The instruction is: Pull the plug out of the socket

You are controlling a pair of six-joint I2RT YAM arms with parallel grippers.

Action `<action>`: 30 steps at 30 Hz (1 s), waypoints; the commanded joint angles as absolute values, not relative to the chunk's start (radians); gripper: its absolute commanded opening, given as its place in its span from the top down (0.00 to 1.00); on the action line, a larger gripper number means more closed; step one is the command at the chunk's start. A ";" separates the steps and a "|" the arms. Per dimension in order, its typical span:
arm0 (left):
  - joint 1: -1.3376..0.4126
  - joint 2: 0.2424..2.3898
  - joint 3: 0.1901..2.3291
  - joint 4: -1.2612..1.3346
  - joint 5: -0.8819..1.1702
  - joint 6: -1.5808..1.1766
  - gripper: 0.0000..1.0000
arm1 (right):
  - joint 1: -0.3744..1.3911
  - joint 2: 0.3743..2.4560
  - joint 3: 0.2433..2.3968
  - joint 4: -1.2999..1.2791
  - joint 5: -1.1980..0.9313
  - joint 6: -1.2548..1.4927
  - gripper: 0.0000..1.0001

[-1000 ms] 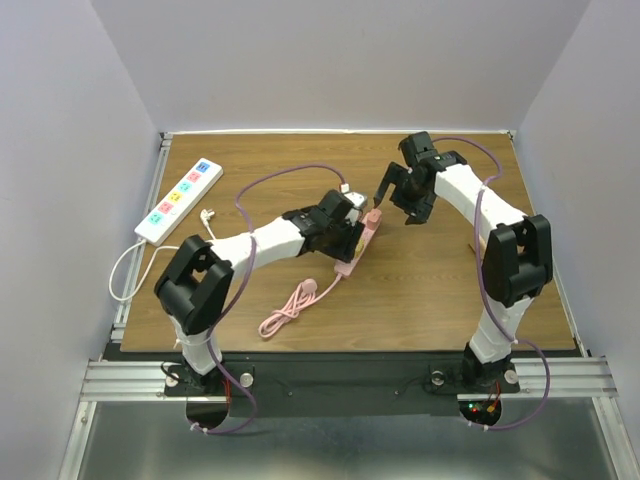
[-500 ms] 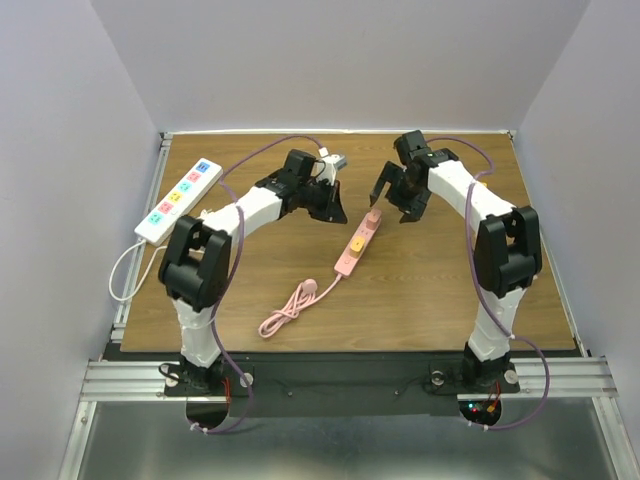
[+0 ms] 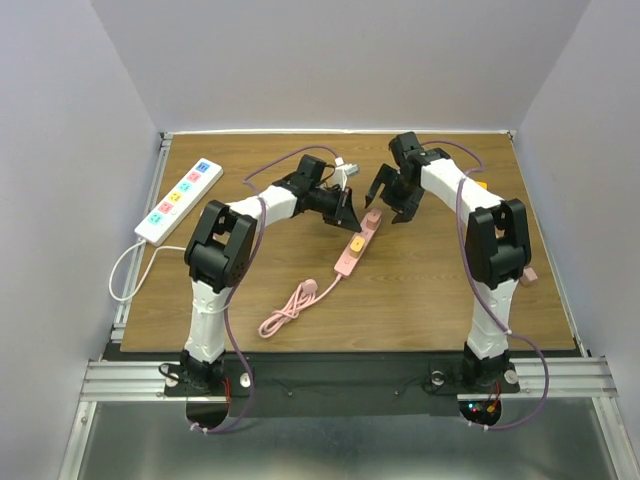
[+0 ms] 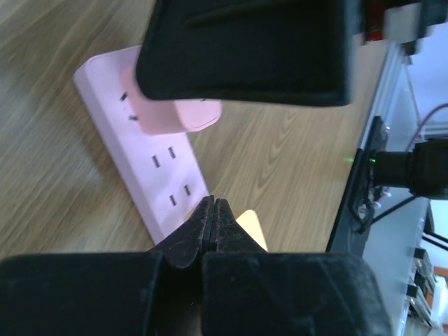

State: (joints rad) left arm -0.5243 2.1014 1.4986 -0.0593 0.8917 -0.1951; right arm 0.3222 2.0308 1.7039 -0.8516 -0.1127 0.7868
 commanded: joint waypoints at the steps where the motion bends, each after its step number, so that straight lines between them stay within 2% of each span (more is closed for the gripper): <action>1: -0.529 2.132 1.580 0.031 1.017 -0.241 1.00 | 0.325 2.049 1.755 -0.825 -0.135 0.796 0.14; 15: -0.529 2.338 1.614 0.037 0.983 -0.271 1.00 | 0.341 2.062 1.743 -0.822 -0.166 0.799 0.35; 26: -0.529 2.364 1.597 0.037 0.930 -0.291 1.00 | 0.362 2.086 1.720 -0.821 -0.198 0.792 0.54; 29: -0.529 2.365 1.568 0.031 0.902 -0.285 1.00 | 0.364 2.098 1.713 -0.821 -0.212 0.784 0.69; 30: -0.529 2.367 1.560 0.029 0.899 -0.284 1.00 | 0.362 2.102 1.716 -0.821 -0.216 0.778 0.82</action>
State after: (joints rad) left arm -0.5243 2.3215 1.6127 0.0784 1.0233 -0.3225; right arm 0.3462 2.0754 1.7195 -0.8494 -0.1699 0.7910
